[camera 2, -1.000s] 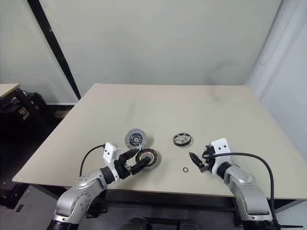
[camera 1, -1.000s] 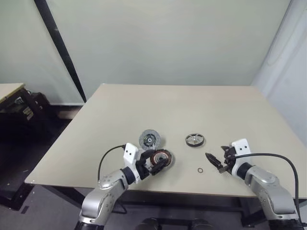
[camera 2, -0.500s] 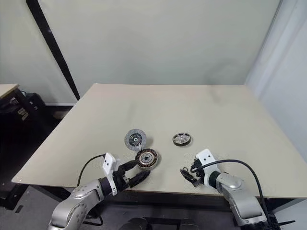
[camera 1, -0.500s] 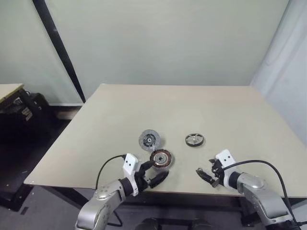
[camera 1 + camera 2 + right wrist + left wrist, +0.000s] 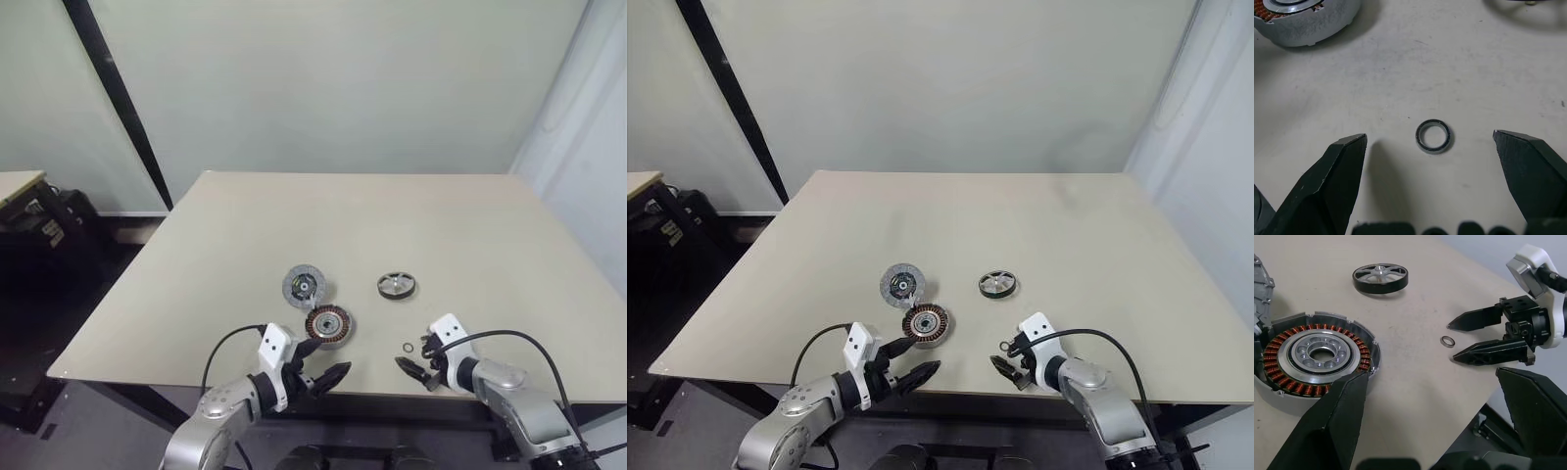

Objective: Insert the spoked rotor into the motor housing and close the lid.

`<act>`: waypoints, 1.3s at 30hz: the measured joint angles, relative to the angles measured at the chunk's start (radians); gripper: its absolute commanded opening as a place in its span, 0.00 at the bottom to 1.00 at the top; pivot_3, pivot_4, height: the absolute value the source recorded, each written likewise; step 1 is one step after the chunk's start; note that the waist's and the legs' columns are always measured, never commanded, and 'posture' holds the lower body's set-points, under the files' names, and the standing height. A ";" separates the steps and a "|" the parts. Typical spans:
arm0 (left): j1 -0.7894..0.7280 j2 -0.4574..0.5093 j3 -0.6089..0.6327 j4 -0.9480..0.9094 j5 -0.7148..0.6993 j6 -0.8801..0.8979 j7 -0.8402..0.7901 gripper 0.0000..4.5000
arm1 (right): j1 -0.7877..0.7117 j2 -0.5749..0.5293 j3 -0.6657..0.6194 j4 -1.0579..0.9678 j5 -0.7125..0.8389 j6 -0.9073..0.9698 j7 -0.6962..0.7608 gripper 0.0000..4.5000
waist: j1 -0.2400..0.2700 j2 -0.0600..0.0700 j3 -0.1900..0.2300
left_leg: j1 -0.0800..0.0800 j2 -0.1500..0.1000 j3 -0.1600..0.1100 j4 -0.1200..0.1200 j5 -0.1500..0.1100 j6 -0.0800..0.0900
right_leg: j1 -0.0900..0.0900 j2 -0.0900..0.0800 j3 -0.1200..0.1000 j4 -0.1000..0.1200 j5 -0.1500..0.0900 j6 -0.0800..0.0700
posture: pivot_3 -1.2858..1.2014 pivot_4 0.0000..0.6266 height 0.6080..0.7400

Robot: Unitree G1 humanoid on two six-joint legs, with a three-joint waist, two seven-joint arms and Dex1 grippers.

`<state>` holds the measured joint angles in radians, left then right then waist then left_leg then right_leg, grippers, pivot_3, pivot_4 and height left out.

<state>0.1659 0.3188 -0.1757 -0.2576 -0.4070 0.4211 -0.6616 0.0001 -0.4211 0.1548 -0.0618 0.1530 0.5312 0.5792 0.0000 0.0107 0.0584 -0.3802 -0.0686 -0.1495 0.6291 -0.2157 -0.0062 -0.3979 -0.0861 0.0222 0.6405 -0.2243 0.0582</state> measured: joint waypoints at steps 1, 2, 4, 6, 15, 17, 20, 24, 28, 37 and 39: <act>0.000 -0.001 -0.001 0.000 0.002 -0.001 0.000 0.99 | -0.003 0.004 0.000 0.006 0.000 -0.004 -0.001 1.00 | 0.000 0.000 0.000 | 0.000 0.000 0.000 0.000 0.000 0.000 | 0.000 0.000 0.000 0.000 0.000 0.000 | 0.52 0.00 1.00; 0.000 -0.001 -0.003 0.000 0.003 -0.002 0.000 0.99 | -0.006 0.006 0.000 0.012 -0.001 -0.008 -0.002 1.00 | -0.001 0.000 0.000 | 0.000 0.001 0.001 0.000 0.000 0.000 | 0.000 0.000 0.000 0.000 0.000 0.000 | 0.52 0.00 1.00; 0.000 -0.002 -0.004 0.000 0.007 -0.003 0.000 0.99 | -0.014 0.011 0.000 0.024 -0.001 -0.013 -0.003 1.00 | -0.001 0.000 0.000 | 0.000 0.001 0.001 0.000 0.000 0.000 | 0.000 0.000 0.000 0.000 0.000 0.000 | 0.52 0.00 1.00; 0.000 -0.005 -0.004 0.000 0.010 -0.006 0.000 1.00 | -0.022 0.013 0.002 0.035 -0.003 -0.017 -0.003 0.96 | -0.002 0.000 0.000 | 0.000 0.001 0.001 0.000 0.000 0.000 | 0.000 0.000 0.000 0.000 0.000 0.000 | 0.52 0.00 1.00; -0.003 -0.010 -0.005 0.000 0.021 -0.011 0.001 1.00 | -0.030 0.010 0.005 0.044 -0.018 -0.017 -0.010 0.31 | -0.001 -0.001 0.000 | 0.000 0.001 0.001 0.000 -0.001 0.000 | -0.001 0.000 0.000 0.000 0.000 0.000 | 0.52 0.00 1.00; -0.003 -0.010 -0.005 0.000 0.023 -0.011 0.001 1.00 | -0.030 0.011 0.006 0.043 -0.018 -0.017 -0.009 0.17 | -0.001 -0.001 0.000 | 0.000 0.001 0.001 -0.001 -0.001 0.000 | -0.001 0.000 0.000 0.000 0.000 0.000 | 0.52 0.00 1.00; -0.003 -0.010 -0.004 0.000 0.031 -0.012 0.001 1.00 | -0.030 0.015 0.005 0.043 -0.017 -0.017 -0.011 0.15 | -0.001 -0.001 0.000 | 0.000 0.001 0.001 0.000 -0.001 0.000 | -0.001 0.000 0.000 0.000 0.000 0.000 | 0.52 0.00 1.00; -0.003 -0.012 -0.004 0.000 0.035 -0.013 0.001 1.00 | -0.029 0.034 0.004 0.043 -0.015 -0.017 -0.012 0.15 | -0.001 -0.001 0.000 | 0.000 0.001 0.001 0.000 -0.001 0.000 | -0.001 0.000 0.000 0.000 0.000 0.000 | 0.52 0.00 1.00; -0.002 -0.010 0.005 0.001 0.035 -0.020 -0.002 1.00 | -0.037 0.051 0.004 0.029 -0.009 -0.016 -0.011 0.15 | -0.002 -0.001 0.000 | 0.000 0.002 0.001 0.000 -0.001 0.000 | -0.001 0.000 0.000 0.000 0.000 0.000 | 0.52 0.00 1.00; 0.030 0.031 0.103 0.041 0.006 -0.063 -0.043 1.00 | -0.188 0.111 0.078 -0.045 0.008 0.041 0.020 0.15 | -0.004 -0.001 0.000 | -0.001 0.004 0.003 -0.001 -0.001 0.000 | -0.008 0.001 -0.002 0.001 0.000 0.000 | 0.52 0.00 1.00; 0.034 0.043 0.126 0.055 0.001 -0.078 -0.056 1.00 | -0.227 0.137 0.115 -0.030 0.003 0.050 0.026 0.15 | -0.003 -0.001 0.000 | -0.002 0.004 0.003 -0.001 -0.001 0.000 | -0.008 0.001 -0.002 0.001 0.000 0.000 | 0.52 0.00 1.00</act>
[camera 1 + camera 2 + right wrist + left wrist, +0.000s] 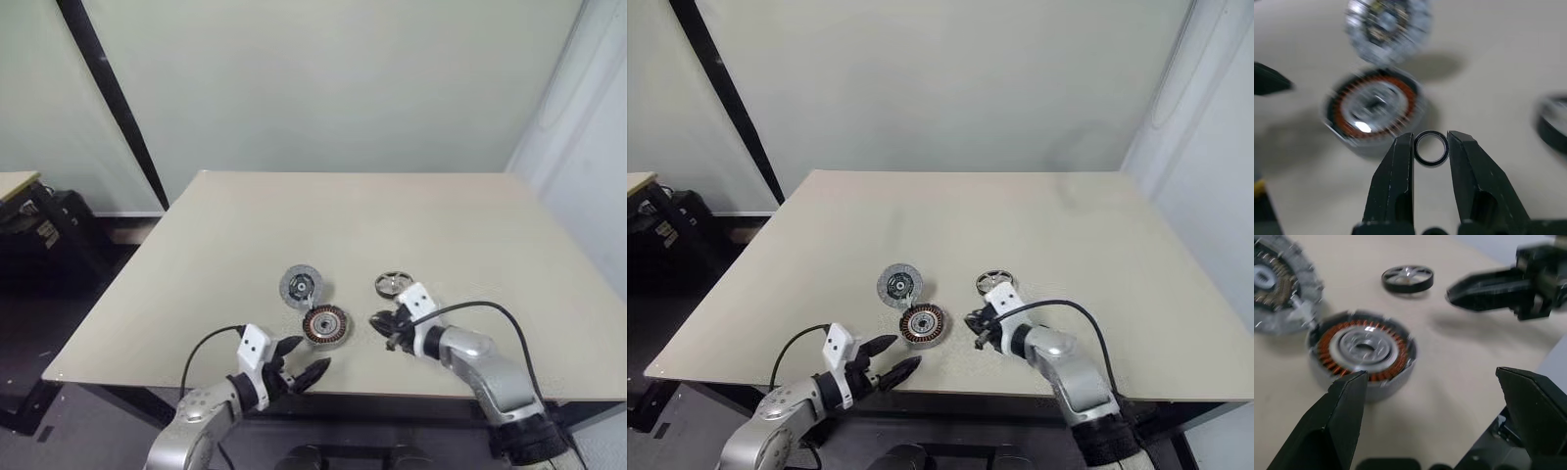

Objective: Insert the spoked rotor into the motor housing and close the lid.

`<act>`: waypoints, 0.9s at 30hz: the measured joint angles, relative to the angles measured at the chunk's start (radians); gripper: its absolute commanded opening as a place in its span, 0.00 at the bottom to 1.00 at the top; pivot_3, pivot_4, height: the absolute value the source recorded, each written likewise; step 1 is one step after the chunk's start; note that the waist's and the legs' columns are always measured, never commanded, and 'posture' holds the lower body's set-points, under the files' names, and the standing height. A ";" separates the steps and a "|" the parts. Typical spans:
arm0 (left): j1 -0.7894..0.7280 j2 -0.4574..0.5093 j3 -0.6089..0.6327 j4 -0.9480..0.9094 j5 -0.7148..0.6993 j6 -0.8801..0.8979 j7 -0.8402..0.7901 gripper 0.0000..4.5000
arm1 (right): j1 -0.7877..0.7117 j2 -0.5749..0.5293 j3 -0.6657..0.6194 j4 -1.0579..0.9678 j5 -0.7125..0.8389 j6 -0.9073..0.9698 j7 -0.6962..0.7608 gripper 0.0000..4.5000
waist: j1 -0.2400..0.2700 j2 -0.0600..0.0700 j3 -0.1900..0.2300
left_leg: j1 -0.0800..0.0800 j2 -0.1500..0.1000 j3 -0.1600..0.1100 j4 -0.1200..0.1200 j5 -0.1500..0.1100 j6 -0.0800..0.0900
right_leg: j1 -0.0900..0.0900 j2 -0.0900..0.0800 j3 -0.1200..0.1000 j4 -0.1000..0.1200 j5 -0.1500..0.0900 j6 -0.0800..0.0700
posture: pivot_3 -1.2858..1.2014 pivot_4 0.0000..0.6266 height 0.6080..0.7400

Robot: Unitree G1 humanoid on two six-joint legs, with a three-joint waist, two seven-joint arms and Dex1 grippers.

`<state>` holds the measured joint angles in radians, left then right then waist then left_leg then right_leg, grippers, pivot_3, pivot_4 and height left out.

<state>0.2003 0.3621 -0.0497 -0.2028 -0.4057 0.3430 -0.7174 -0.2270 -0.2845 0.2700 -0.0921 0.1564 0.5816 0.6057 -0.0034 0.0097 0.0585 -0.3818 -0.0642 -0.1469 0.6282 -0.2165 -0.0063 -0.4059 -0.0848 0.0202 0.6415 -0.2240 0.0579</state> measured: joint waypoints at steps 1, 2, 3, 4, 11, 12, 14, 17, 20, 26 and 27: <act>0.000 0.008 0.006 0.006 0.000 -0.008 -0.005 1.00 | -0.019 0.014 0.016 0.012 -0.002 0.001 0.002 0.15 | 0.000 0.000 0.000 | 0.000 0.000 0.000 0.000 0.000 0.000 | 0.000 0.000 0.000 0.000 0.000 0.000 | 0.52 0.00 1.00; 0.002 0.016 0.016 0.013 0.000 -0.014 -0.012 1.00 | -0.044 0.029 0.035 0.032 -0.005 0.002 0.003 0.15 | 0.000 0.000 0.000 | 0.000 0.000 0.000 0.000 0.000 0.000 | 0.000 0.000 0.000 0.000 0.000 0.000 | 0.52 0.00 1.00; 0.002 0.022 0.026 0.019 0.000 -0.019 -0.017 1.00 | -0.067 0.045 0.050 0.052 -0.011 0.002 0.003 0.15 | 0.000 0.000 0.000 | 0.000 0.000 0.000 0.000 0.000 0.000 | 0.000 0.000 0.000 0.000 0.000 0.000 | 0.52 0.00 1.00; 0.003 0.028 0.032 0.021 -0.001 -0.023 -0.022 1.00 | -0.085 0.060 0.063 0.069 -0.014 0.002 0.003 0.15 | 0.001 0.000 0.000 | 0.000 0.000 0.000 0.000 0.000 0.000 | 0.000 0.000 0.000 0.000 0.000 0.000 | 0.52 0.00 1.00; 0.014 0.054 0.057 0.021 -0.009 -0.028 -0.061 1.00 | -0.177 0.142 0.108 0.228 -0.041 -0.017 0.002 0.15 | 0.000 0.000 0.000 | 0.001 -0.006 0.000 0.000 0.000 0.000 | 0.000 0.001 0.000 0.001 0.001 -0.001 | 0.52 0.00 1.00; 0.017 0.059 0.064 0.021 -0.009 -0.028 -0.064 1.00 | -0.187 0.147 0.110 0.249 -0.043 -0.022 0.003 0.15 | 0.000 0.000 0.000 | 0.001 -0.006 0.000 -0.001 0.000 0.000 | -0.001 0.001 0.000 0.001 0.001 -0.002 | 0.52 0.00 1.00; 0.021 0.064 0.071 0.021 -0.009 -0.029 -0.066 1.00 | -0.199 0.156 0.112 0.281 -0.048 -0.036 0.004 0.15 | 0.000 0.000 0.000 | 0.002 -0.006 -0.001 -0.001 0.000 0.000 | 0.000 0.001 -0.001 0.002 0.002 -0.002 | 0.52 0.00 1.00; 0.027 0.065 0.072 0.021 -0.009 -0.029 -0.071 1.00 | -0.210 0.174 0.116 0.333 -0.059 -0.053 0.009 0.15 | -0.001 0.000 0.000 | 0.003 -0.006 -0.001 -0.002 0.000 0.000 | -0.001 0.001 -0.001 0.002 0.002 -0.002 | 0.52 0.00 1.00; 0.032 0.066 0.075 0.019 -0.009 -0.029 -0.071 1.00 | -0.226 0.187 0.118 0.374 -0.065 -0.071 0.010 0.15 | -0.002 0.000 0.000 | 0.003 -0.006 -0.001 -0.002 0.000 0.000 | 0.000 0.001 -0.001 0.003 0.002 -0.002 | 0.52 0.00 1.00; 0.050 0.066 0.075 0.017 -0.009 -0.030 -0.071 1.00 | -0.242 0.215 0.118 0.437 -0.082 -0.103 0.013 0.15 | -0.009 0.000 0.000 | 0.003 -0.006 -0.001 -0.002 0.000 0.000 | 0.000 0.001 -0.001 0.003 0.002 -0.002 | 0.52 0.00 1.00; 0.050 0.066 0.075 0.017 -0.009 -0.030 -0.071 1.00 | -0.243 0.218 0.118 0.445 -0.082 -0.109 0.013 0.15 | -0.012 0.000 0.000 | 0.003 -0.006 -0.001 -0.002 0.000 0.000 | 0.000 0.001 -0.001 0.003 0.002 -0.002 | 0.52 0.00 1.00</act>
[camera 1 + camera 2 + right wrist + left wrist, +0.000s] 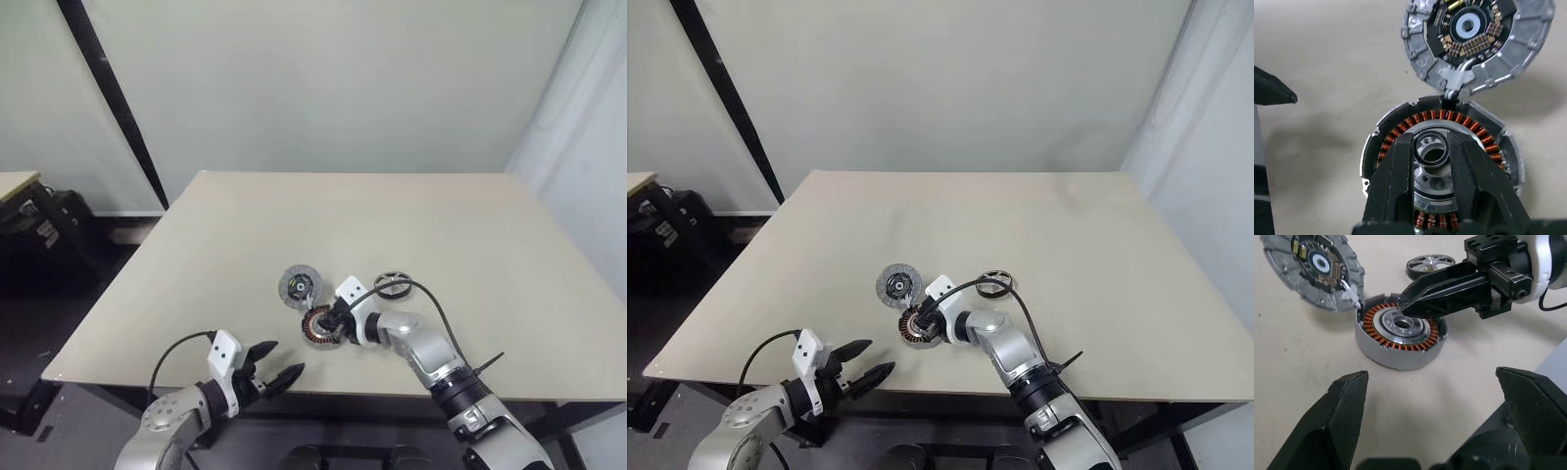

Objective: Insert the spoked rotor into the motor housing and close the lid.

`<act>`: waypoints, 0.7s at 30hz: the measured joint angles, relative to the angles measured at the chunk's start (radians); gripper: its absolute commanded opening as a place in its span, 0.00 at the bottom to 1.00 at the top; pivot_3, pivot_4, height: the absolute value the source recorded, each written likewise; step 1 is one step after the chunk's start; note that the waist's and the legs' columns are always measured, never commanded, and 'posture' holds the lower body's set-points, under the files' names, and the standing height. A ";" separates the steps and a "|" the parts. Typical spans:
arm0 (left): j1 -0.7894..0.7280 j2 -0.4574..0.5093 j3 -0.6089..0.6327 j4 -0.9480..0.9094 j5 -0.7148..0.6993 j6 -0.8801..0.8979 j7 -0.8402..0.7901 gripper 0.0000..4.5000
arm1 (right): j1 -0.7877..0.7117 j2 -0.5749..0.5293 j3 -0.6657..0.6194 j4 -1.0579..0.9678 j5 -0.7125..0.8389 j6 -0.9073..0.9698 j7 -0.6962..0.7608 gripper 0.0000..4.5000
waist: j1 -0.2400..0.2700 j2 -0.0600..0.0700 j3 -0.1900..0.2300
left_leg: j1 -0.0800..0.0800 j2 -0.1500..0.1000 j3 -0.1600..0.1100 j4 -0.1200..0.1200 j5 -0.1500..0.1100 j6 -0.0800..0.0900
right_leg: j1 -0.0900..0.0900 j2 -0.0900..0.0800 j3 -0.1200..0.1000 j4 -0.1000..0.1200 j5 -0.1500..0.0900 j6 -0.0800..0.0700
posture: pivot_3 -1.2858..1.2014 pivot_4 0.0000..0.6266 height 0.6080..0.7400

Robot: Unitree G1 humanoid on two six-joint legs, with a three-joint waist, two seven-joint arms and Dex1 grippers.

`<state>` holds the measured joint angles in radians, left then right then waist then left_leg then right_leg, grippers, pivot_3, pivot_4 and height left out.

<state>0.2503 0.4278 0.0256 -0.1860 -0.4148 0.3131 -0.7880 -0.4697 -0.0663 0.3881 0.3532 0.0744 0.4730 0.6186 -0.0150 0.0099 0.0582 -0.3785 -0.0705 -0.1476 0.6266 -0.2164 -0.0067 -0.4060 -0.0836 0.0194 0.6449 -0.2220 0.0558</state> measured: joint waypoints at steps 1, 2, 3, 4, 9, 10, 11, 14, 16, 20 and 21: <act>0.000 0.000 0.000 0.000 0.000 0.000 0.000 1.00 | -0.001 0.002 0.000 0.007 0.000 -0.004 0.000 0.15 | -0.002 0.000 0.000 | 0.000 0.000 0.000 0.000 0.000 0.000 | 0.000 0.000 0.000 0.000 0.000 0.000 | 0.52 0.00 1.00; 0.000 0.000 0.000 -0.001 0.000 -0.001 0.001 1.00 | -0.003 0.003 0.000 0.016 -0.002 -0.009 0.000 0.15 | -0.005 0.000 0.000 | 0.000 0.000 0.000 0.000 0.000 0.000 | 0.000 0.000 0.000 0.000 0.000 0.000 | 0.52 0.00 1.00; 0.000 0.000 0.000 -0.001 0.000 -0.002 0.001 1.00 | -0.004 0.004 0.000 0.021 -0.005 -0.012 0.000 0.15 | -0.007 0.000 0.000 | 0.000 0.000 0.000 0.000 0.000 0.000 | 0.000 0.000 0.000 0.000 0.000 0.000 | 0.52 0.00 1.00; 0.001 0.000 0.000 -0.001 0.000 -0.003 0.001 1.00 | -0.008 0.004 0.000 0.027 -0.008 -0.016 0.000 0.15 | -0.009 0.000 0.000 | 0.001 0.000 0.000 0.000 0.000 0.000 | 0.000 0.000 0.000 0.000 0.000 0.000 | 0.52 0.00 1.00; 0.000 0.000 0.000 -0.001 0.000 -0.010 0.002 1.00 | -0.015 0.009 -0.001 0.051 -0.024 -0.035 0.000 0.15 | -0.015 0.000 0.000 | 0.001 0.000 0.000 0.000 0.000 0.000 | 0.000 0.000 0.000 0.001 0.000 0.000 | 0.52 0.00 1.00; 0.000 0.000 0.000 -0.001 0.001 -0.010 0.002 1.00 | -0.015 0.011 -0.001 0.055 -0.026 -0.037 0.000 0.15 | -0.015 0.000 0.000 | 0.001 0.000 0.000 0.000 0.000 0.000 | 0.000 0.000 0.000 0.001 0.000 0.000 | 0.52 0.00 1.00; 0.000 0.000 0.000 -0.001 0.001 -0.011 0.002 1.00 | -0.015 0.012 -0.001 0.059 -0.027 -0.040 0.000 0.15 | -0.015 0.000 0.000 | 0.001 0.000 0.000 0.000 0.000 0.000 | 0.000 0.000 0.000 0.001 0.000 0.000 | 0.52 0.00 1.00; 0.000 0.000 0.000 -0.001 0.001 -0.011 0.002 1.00 | -0.015 0.014 -0.002 0.071 -0.031 -0.044 -0.001 0.15 | -0.016 0.000 0.000 | 0.001 0.000 0.000 0.000 0.000 0.000 | 0.000 0.000 0.000 0.001 0.000 0.000 | 0.52 0.00 1.00; 0.000 0.000 0.000 -0.001 0.001 -0.011 0.002 1.00 | -0.015 0.016 -0.002 0.073 -0.035 -0.047 -0.001 0.15 | -0.016 0.000 0.000 | 0.001 0.000 0.000 0.000 0.000 0.000 | 0.000 0.000 0.000 0.001 0.000 0.000 | 0.52 0.00 1.00; 0.000 0.000 0.000 -0.001 0.001 -0.011 0.003 1.00 | -0.015 0.025 -0.004 0.083 -0.037 -0.055 -0.001 0.15 | -0.016 0.000 0.000 | 0.001 0.000 0.000 0.000 0.000 0.000 | 0.000 0.000 0.000 0.001 0.000 0.000 | 0.52 0.00 1.00; 0.000 0.000 0.000 -0.001 0.001 -0.011 0.003 1.00 | -0.015 0.029 -0.005 0.089 -0.037 -0.056 -0.001 0.15 | -0.016 0.000 0.000 | 0.001 0.000 0.000 0.000 0.000 0.000 | 0.000 0.000 0.000 0.001 0.000 0.000 | 0.52 0.00 1.00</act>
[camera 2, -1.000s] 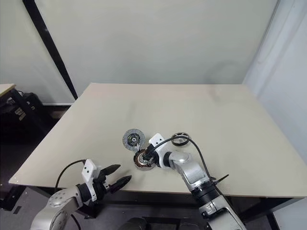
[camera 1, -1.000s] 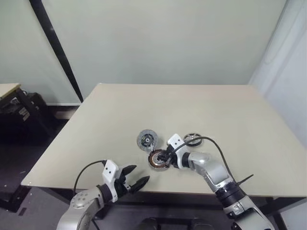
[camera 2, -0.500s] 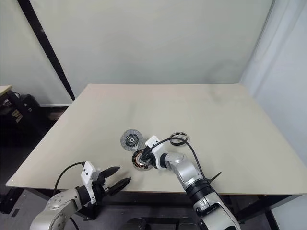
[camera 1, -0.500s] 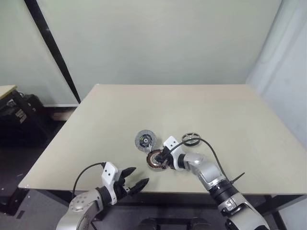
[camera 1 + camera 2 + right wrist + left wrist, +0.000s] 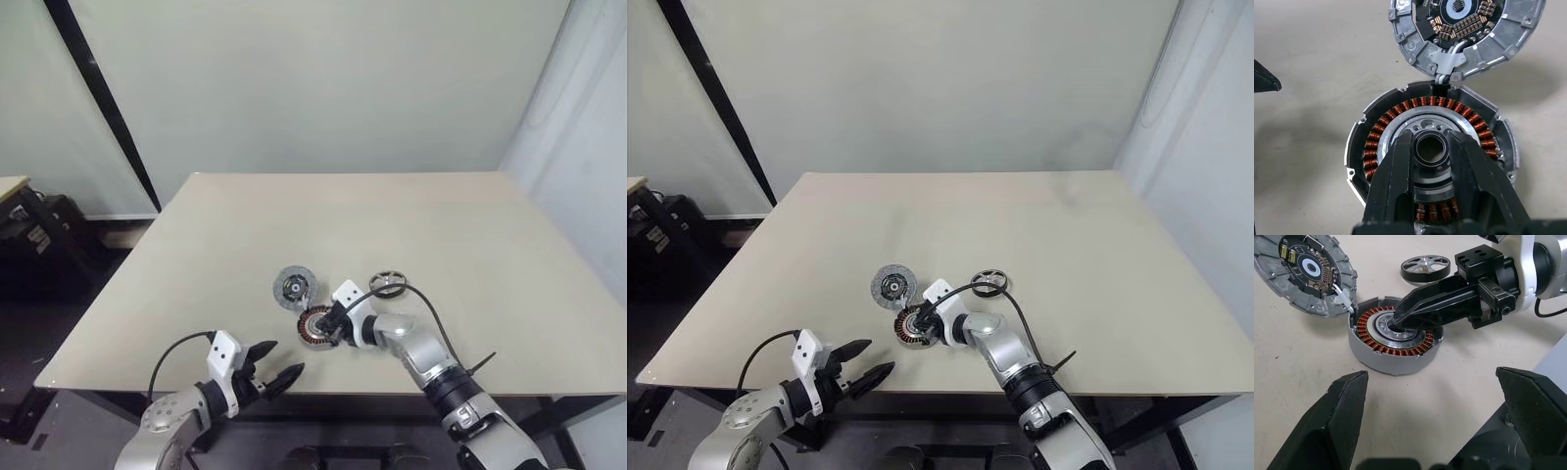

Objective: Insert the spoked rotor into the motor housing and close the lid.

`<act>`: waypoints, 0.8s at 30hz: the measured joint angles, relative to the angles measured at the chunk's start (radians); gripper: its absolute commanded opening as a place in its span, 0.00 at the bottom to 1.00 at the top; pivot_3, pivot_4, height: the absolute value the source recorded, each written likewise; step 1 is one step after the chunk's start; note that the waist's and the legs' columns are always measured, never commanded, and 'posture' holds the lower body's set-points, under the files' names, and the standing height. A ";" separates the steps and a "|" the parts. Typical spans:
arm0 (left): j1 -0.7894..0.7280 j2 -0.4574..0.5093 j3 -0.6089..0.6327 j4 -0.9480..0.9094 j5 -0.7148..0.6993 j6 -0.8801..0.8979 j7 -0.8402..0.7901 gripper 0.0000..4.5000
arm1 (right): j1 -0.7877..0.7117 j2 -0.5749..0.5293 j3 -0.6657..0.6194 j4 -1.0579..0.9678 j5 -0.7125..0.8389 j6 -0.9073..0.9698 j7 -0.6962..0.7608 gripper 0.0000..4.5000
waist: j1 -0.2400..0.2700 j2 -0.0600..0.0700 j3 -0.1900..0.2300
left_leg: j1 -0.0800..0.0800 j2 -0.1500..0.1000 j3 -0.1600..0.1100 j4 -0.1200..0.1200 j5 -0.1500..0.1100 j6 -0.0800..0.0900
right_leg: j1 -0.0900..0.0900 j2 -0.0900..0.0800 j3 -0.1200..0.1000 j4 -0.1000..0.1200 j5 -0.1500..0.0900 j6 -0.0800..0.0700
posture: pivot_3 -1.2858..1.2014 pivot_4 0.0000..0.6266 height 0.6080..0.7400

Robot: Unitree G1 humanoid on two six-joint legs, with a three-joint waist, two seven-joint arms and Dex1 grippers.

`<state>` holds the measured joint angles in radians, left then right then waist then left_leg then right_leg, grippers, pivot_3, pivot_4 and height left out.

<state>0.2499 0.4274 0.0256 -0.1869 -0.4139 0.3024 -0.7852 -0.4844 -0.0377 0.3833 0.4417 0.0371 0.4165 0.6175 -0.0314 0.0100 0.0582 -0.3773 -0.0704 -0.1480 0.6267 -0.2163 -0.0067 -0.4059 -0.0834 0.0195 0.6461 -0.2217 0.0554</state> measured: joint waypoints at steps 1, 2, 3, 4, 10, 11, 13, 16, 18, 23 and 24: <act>0.000 0.000 0.000 0.000 0.000 0.000 0.000 1.00 | 0.000 0.003 -0.001 0.003 0.000 -0.002 -0.001 0.15 | 0.000 0.000 0.000 | 0.000 0.000 0.000 0.000 0.000 0.000 | 0.000 0.000 0.000 0.000 0.000 0.000 | 0.52 0.00 1.00; 0.000 0.000 0.000 0.000 0.000 0.000 0.001 1.00 | -0.001 0.005 -0.002 0.006 -0.001 -0.004 -0.001 0.15 | 0.000 0.000 0.000 | 0.000 0.000 0.000 0.000 0.000 0.000 | 0.000 0.000 0.000 0.000 0.000 0.000 | 0.52 0.00 1.00; 0.000 0.000 0.000 0.000 0.000 0.000 0.001 1.00 | -0.003 0.005 -0.002 0.009 -0.001 -0.005 -0.001 0.15 | 0.000 0.000 0.000 | 0.000 0.000 0.000 0.000 0.000 0.000 | 0.000 0.000 0.000 0.000 0.000 0.000 | 0.52 0.00 1.00; 0.000 0.000 0.000 0.000 0.000 0.000 0.002 1.00 | -0.006 0.007 -0.003 0.015 -0.002 -0.007 -0.002 0.15 | 0.000 0.000 0.000 | 0.000 0.000 0.000 0.000 0.000 0.000 | 0.000 0.000 0.000 0.000 0.000 0.000 | 0.52 0.00 1.00; 0.000 0.000 0.000 0.000 0.000 0.000 0.006 1.00 | -0.010 0.012 -0.005 0.033 -0.007 -0.027 -0.002 0.15 | -0.001 0.000 0.000 | 0.001 0.000 0.000 0.000 0.000 0.000 | 0.000 0.000 0.000 0.000 0.000 0.000 | 0.52 0.00 1.00; 0.000 0.000 0.000 0.000 0.000 0.000 0.006 1.00 | -0.011 0.013 -0.006 0.035 -0.007 -0.029 -0.002 0.15 | -0.001 0.000 0.000 | 0.001 0.000 0.000 0.000 0.000 0.000 | 0.000 0.000 0.000 0.001 0.000 0.000 | 0.52 0.00 1.00; 0.000 0.000 0.000 0.000 0.001 0.000 0.007 1.00 | -0.011 0.014 -0.006 0.037 -0.007 -0.030 -0.002 0.15 | -0.002 0.000 0.000 | 0.001 0.000 0.000 0.000 0.000 0.000 | 0.000 0.000 0.000 0.001 0.000 0.000 | 0.52 0.00 1.00; 0.001 0.000 0.000 0.000 0.001 -0.001 0.008 1.00 | -0.012 0.016 -0.006 0.038 -0.008 -0.031 -0.001 0.15 | -0.008 0.000 0.000 | 0.001 0.000 0.000 0.000 0.000 0.000 | 0.000 0.000 0.000 0.001 0.000 -0.001 | 0.52 0.00 1.00; 0.001 0.000 0.000 0.000 0.002 -0.001 0.008 1.00 | -0.012 0.019 -0.006 0.039 -0.008 -0.031 0.000 0.15 | -0.011 0.000 0.000 | 0.001 0.000 0.000 0.000 0.000 0.000 | 0.000 0.000 0.000 0.001 0.000 0.000 | 0.52 0.00 1.00; 0.001 0.000 0.000 0.000 0.002 -0.003 0.009 1.00 | -0.011 0.022 -0.005 0.039 -0.010 -0.031 0.007 0.15 | -0.018 0.000 0.000 | 0.001 0.000 0.000 0.000 0.000 0.000 | 0.000 0.000 0.000 0.001 0.000 0.000 | 0.52 0.00 1.00; 0.001 0.000 0.000 0.000 0.002 -0.003 0.009 1.00 | -0.011 0.022 -0.005 0.039 -0.010 -0.031 0.009 0.15 | -0.018 0.000 0.000 | 0.001 0.000 0.000 0.000 0.000 0.000 | 0.000 0.000 0.000 0.001 0.000 0.000 | 0.52 0.00 1.00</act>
<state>0.2504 0.4273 0.0256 -0.1869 -0.4120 0.2990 -0.7761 -0.4959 -0.0161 0.3787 0.4804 0.0274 0.3859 0.6270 -0.0492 0.0101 0.0580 -0.3768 -0.0702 -0.1485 0.6267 -0.2162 -0.0067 -0.4057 -0.0830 0.0195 0.6468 -0.2212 0.0551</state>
